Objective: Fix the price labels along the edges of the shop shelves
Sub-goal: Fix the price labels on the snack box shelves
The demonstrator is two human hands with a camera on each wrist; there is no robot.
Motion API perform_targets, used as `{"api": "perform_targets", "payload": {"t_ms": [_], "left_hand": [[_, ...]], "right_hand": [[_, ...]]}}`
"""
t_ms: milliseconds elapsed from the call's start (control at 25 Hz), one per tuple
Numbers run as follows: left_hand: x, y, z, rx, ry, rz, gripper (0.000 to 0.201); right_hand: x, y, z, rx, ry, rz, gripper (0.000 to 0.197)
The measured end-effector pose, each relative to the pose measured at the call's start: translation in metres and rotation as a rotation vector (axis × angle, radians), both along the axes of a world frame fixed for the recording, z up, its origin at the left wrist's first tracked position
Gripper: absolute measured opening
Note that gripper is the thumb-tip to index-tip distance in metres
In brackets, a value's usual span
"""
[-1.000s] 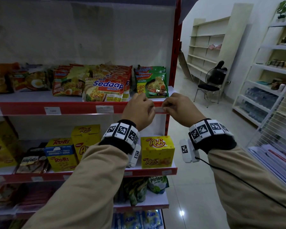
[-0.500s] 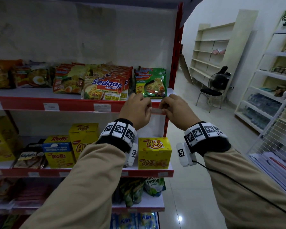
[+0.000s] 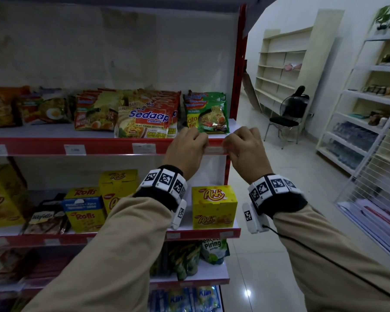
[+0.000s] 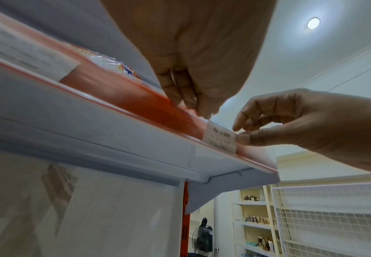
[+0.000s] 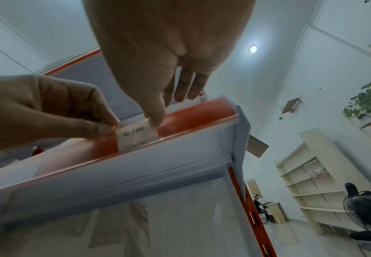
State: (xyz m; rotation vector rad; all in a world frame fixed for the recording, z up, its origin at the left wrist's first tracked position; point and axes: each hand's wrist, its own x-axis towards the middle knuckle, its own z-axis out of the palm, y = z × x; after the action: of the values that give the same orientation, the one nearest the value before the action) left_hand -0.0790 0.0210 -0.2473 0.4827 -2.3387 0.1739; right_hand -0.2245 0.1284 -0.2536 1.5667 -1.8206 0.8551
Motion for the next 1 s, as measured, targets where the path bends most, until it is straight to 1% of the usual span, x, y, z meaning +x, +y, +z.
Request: {"api": "perform_targets", "payload": {"t_ms": [40, 120, 200, 280, 320, 400, 520, 600, 680, 760, 840, 920, 1000], "left_hand": [[0.002, 0.0, 0.0, -0.033, -0.002, 0.024, 0.006], [0.005, 0.001, -0.002, -0.087, -0.005, 0.078, 0.012], [0.009, 0.002, -0.01, -0.088, 0.012, 0.053, 0.024], [0.014, 0.001, -0.023, -0.072, 0.006, 0.007, 0.038], [0.018, 0.001, -0.03, -0.077, -0.004, 0.005, 0.041], [0.021, 0.0, -0.048, -0.089, -0.01, 0.009, 0.042], [0.021, 0.003, -0.086, -0.076, -0.006, -0.02, 0.041], [0.018, 0.008, -0.12, -0.058, -0.014, -0.062, 0.037], [0.012, 0.014, -0.162, 0.006, -0.068, -0.081, 0.035], [0.006, 0.019, -0.201, 0.125, -0.161, -0.086, 0.034], [-0.001, 0.026, -0.239, 0.232, -0.304, -0.092, 0.039], [-0.01, 0.033, -0.275, 0.275, -0.443, -0.082, 0.05], [-0.016, 0.039, -0.302, 0.287, -0.501, -0.047, 0.059]], "right_hand": [[0.002, -0.001, -0.002, -0.038, 0.019, -0.015, 0.008], [0.005, -0.003, -0.007, -0.069, -0.026, -0.031, 0.015], [0.007, -0.003, -0.017, -0.063, -0.095, -0.042, 0.029], [0.011, -0.002, -0.03, -0.06, -0.108, -0.065, 0.042], [0.013, 0.0, -0.037, -0.069, -0.104, -0.065, 0.046], [0.017, 0.002, -0.057, -0.115, -0.1, -0.062, 0.045], [0.02, 0.011, -0.106, -0.134, -0.137, -0.067, 0.037], [0.02, 0.022, -0.149, -0.068, -0.202, -0.087, 0.036], [0.018, 0.032, -0.199, 0.028, -0.279, -0.124, 0.035], [0.016, 0.041, -0.245, 0.124, -0.374, -0.151, 0.034], [0.015, 0.045, -0.286, 0.204, -0.465, -0.196, 0.034], [0.017, 0.046, -0.319, 0.207, -0.521, -0.24, 0.039], [0.02, 0.044, -0.34, 0.141, -0.559, -0.259, 0.046]]}}
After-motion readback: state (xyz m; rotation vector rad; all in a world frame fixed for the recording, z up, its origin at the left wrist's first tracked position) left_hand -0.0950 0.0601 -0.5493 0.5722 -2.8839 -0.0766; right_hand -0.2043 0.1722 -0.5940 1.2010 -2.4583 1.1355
